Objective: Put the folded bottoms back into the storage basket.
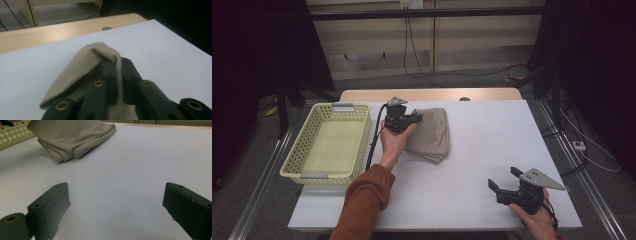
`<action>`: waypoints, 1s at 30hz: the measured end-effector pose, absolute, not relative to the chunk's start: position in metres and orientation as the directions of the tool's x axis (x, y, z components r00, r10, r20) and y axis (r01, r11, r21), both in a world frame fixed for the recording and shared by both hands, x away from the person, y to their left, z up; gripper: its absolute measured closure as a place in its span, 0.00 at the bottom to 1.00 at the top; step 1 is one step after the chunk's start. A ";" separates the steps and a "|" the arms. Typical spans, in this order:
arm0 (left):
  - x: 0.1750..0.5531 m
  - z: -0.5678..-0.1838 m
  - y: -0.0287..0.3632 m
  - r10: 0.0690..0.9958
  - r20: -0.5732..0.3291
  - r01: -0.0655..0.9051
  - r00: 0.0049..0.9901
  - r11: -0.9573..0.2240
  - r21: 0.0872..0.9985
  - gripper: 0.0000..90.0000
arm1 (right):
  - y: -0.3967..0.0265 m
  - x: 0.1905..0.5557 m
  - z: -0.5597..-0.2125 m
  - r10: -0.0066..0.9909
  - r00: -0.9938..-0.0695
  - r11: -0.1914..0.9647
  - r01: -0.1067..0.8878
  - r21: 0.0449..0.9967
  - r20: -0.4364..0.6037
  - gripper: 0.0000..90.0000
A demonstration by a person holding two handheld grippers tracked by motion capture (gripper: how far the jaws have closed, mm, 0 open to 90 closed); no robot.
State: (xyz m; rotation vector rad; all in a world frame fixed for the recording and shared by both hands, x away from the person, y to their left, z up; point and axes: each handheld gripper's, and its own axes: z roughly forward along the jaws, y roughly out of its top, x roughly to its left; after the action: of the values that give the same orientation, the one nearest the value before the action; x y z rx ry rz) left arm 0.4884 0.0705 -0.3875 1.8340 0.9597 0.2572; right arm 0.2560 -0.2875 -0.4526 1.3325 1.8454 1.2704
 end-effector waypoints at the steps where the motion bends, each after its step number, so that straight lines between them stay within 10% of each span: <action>1: 0.488 -0.385 0.072 0.709 -0.235 0.490 0.665 -0.176 0.854 0.93 | -0.287 0.256 -0.453 0.921 -0.375 0.072 0.424 0.903 0.102 0.07; 30: 0.459 -0.338 0.109 0.691 -0.158 0.367 0.706 -0.166 0.915 0.93 | -0.289 0.256 -0.452 0.918 -0.378 0.058 0.424 0.904 0.119 0.06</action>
State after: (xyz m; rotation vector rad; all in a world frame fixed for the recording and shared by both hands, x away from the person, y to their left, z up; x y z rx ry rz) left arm 0.4592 0.1088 -0.3377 1.7793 0.8390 0.3558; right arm 0.2560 -0.2887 -0.4517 1.3379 1.8410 1.2923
